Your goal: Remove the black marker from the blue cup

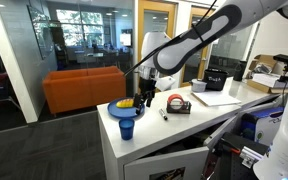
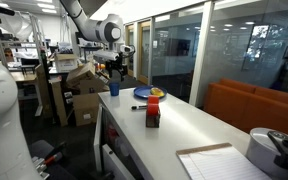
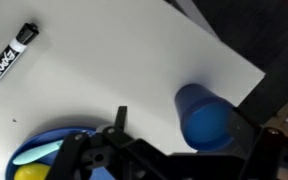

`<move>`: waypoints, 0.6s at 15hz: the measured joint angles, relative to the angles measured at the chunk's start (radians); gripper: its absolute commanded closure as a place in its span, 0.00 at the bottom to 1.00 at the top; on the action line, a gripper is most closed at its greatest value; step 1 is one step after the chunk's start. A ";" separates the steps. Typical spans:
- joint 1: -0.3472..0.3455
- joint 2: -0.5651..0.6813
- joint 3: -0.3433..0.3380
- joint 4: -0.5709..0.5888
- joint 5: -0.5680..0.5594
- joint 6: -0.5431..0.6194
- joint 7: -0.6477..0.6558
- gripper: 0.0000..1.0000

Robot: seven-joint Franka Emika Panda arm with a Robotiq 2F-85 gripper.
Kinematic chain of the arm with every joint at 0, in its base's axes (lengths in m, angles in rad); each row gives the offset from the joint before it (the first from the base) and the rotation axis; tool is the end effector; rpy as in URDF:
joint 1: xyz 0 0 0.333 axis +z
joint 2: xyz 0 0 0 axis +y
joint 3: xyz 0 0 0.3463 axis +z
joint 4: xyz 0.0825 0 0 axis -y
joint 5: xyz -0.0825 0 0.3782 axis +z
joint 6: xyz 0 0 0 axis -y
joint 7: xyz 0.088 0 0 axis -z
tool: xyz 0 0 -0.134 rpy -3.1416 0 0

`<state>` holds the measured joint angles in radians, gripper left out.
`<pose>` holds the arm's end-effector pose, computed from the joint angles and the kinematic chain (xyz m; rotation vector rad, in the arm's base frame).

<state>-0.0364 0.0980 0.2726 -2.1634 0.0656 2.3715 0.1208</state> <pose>0.5465 0.1318 0.3708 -3.0428 -0.1037 -0.1495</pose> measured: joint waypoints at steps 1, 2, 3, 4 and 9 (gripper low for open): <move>-0.010 -0.019 0.007 0.006 0.065 -0.047 -0.081 0.00; -0.008 -0.038 -0.007 0.014 0.120 -0.110 -0.156 0.00; -0.004 -0.058 -0.034 0.025 0.157 -0.191 -0.222 0.00; -0.002 -0.074 -0.060 0.037 0.172 -0.271 -0.265 0.00; 0.008 -0.103 -0.151 0.108 0.161 -0.551 -0.322 0.00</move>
<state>-0.0289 -0.0049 0.1216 -2.0551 0.2264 1.8205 -0.2013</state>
